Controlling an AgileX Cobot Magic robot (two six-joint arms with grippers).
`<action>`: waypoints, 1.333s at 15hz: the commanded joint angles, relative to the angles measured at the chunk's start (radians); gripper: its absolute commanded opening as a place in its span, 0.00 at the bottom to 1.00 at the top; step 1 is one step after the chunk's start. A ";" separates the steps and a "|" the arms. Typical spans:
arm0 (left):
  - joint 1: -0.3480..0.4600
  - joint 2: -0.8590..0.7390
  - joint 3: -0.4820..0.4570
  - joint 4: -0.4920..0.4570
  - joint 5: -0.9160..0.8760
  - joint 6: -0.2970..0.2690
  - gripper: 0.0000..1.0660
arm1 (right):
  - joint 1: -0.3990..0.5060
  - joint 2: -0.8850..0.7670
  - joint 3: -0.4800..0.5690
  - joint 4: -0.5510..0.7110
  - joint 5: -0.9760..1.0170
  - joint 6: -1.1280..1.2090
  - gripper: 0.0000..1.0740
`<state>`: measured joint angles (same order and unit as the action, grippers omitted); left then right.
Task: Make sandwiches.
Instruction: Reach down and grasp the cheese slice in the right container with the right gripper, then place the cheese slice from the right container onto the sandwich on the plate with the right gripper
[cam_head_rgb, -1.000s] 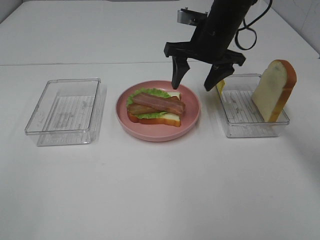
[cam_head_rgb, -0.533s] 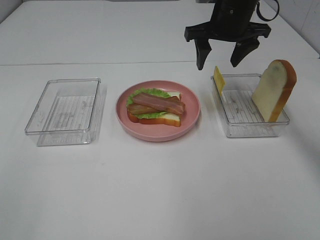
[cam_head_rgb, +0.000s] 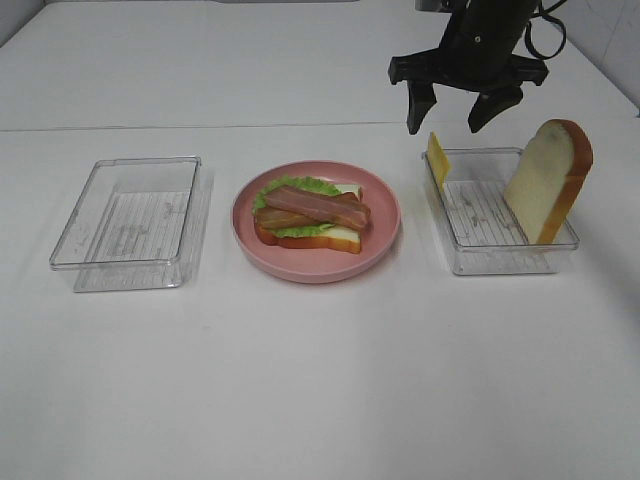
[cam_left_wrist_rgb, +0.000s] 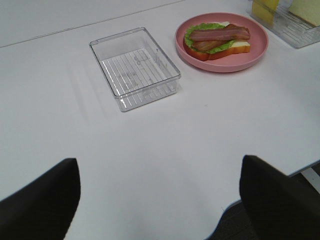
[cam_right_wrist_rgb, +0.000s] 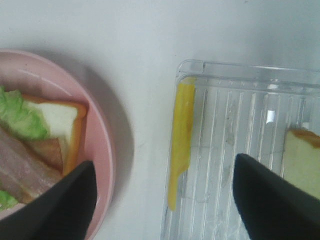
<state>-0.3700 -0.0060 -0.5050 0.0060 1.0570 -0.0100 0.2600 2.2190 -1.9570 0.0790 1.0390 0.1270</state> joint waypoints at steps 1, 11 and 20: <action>0.001 -0.020 0.006 -0.006 -0.011 0.004 0.77 | -0.016 0.024 -0.006 -0.004 -0.029 -0.012 0.60; 0.001 -0.020 0.006 -0.006 -0.011 0.004 0.77 | -0.017 0.105 -0.006 -0.008 -0.051 -0.016 0.22; 0.001 -0.020 0.006 -0.006 -0.011 0.004 0.77 | -0.017 0.062 -0.006 -0.012 -0.027 -0.016 0.00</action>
<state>-0.3700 -0.0060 -0.5050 0.0060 1.0570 -0.0100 0.2440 2.2980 -1.9570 0.0730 1.0020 0.1080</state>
